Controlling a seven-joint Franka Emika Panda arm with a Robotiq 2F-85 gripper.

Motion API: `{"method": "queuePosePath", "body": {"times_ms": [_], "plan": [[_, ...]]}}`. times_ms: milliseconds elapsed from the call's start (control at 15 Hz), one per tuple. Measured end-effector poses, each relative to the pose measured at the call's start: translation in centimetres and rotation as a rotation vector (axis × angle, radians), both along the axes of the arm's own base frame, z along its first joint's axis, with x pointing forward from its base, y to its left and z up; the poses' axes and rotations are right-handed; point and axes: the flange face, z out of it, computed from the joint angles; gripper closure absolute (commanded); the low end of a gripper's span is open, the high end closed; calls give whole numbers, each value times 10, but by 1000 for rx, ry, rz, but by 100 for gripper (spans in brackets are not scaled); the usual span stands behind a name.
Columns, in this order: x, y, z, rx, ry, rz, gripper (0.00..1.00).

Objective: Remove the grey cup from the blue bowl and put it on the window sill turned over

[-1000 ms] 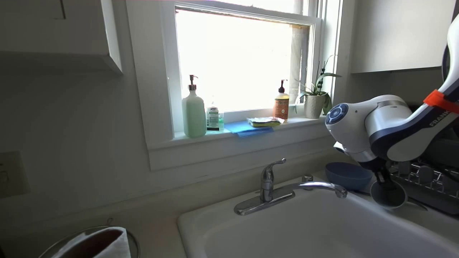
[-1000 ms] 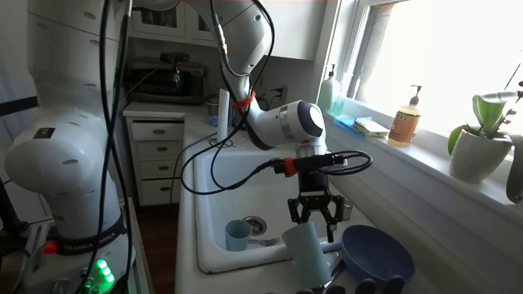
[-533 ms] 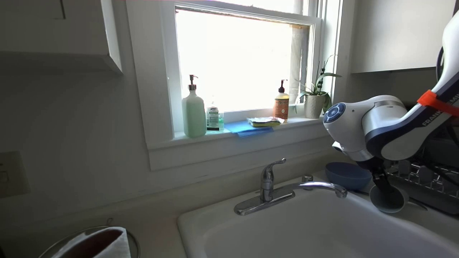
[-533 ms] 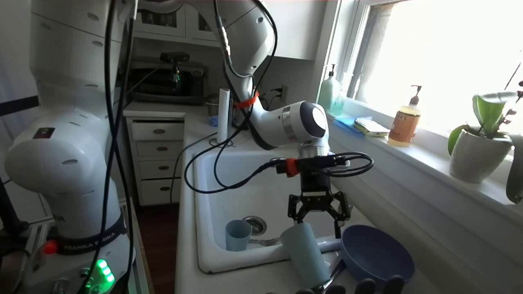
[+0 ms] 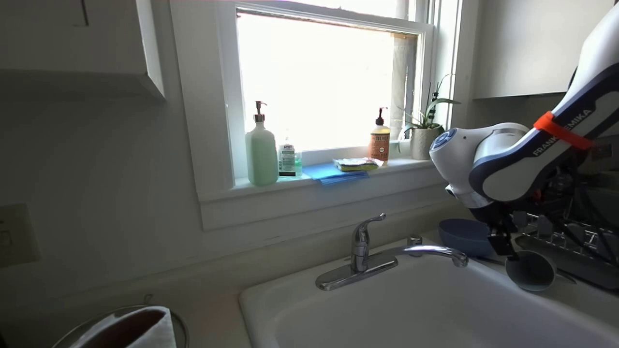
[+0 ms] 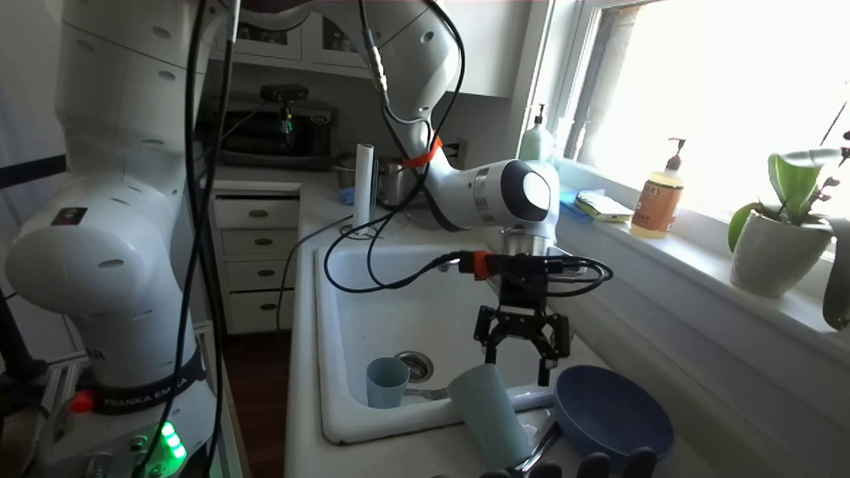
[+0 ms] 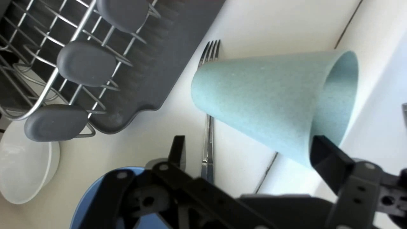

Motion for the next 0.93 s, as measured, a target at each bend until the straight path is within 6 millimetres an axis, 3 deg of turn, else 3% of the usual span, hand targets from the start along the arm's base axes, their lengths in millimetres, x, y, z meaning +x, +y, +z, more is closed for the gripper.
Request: {"method": "queuePosePath", "body": {"times_ms": [600,933], "plan": [[13,-25,19,112,-151,-288,0],[4,-53,30,61,-248,-510,0]]}}
